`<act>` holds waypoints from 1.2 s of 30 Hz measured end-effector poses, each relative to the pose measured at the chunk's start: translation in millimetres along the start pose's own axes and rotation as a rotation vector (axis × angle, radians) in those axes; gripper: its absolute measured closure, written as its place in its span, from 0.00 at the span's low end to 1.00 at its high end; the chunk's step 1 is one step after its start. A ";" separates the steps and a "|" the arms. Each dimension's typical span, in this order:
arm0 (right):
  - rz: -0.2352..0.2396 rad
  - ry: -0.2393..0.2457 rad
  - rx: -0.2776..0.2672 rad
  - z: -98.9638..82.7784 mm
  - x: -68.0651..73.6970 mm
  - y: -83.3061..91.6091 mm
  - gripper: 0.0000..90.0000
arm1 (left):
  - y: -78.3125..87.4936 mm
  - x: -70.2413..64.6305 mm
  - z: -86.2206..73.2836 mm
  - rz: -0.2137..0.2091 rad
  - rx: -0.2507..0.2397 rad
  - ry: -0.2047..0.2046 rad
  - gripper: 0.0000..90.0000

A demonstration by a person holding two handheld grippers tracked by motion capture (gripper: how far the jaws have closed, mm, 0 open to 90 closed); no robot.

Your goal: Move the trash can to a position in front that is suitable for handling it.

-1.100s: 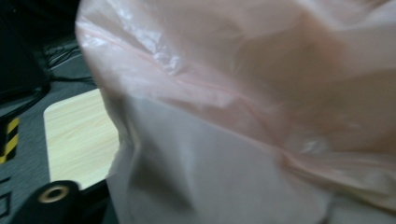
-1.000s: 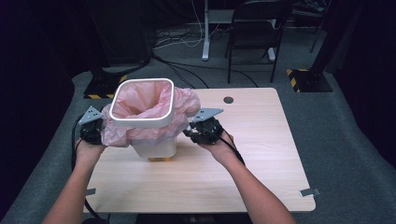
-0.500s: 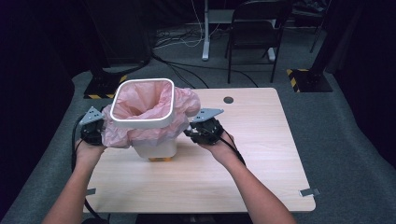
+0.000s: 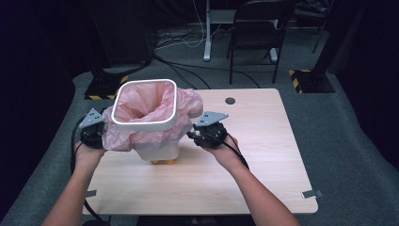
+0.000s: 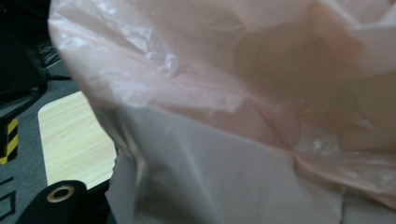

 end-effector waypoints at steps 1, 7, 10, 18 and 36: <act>-0.001 0.002 -0.002 0.5 0.3 1.3 0.71 | 0.4 -0.8 0.5 -0.002 -0.003 0.001 0.68; -0.010 0.011 0.002 -1.6 1.6 7.5 0.71 | 2.1 -7.4 2.4 -0.010 0.000 -0.012 0.68; -0.014 0.012 0.001 -4.1 1.5 10.3 0.71 | 2.3 -11.4 3.5 -0.013 -0.001 -0.018 0.68; -0.017 0.018 -0.008 -7.2 1.6 23.0 0.71 | 2.6 -21.8 7.3 -0.031 -0.002 -0.009 0.68; -0.049 0.034 0.000 -29.7 4.8 64.1 0.71 | -2.3 -61.0 11.4 -0.082 -0.008 -0.049 0.68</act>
Point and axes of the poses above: each handheld gripper's, and its own axes: y roughly backward along the jaws, z roughly out of its top, x roughly to its left, the point moved 5 cm from there along -y, roughly forward along the jaws, and after that the axes turned 1 degree about -y, right-handed, at the moved point
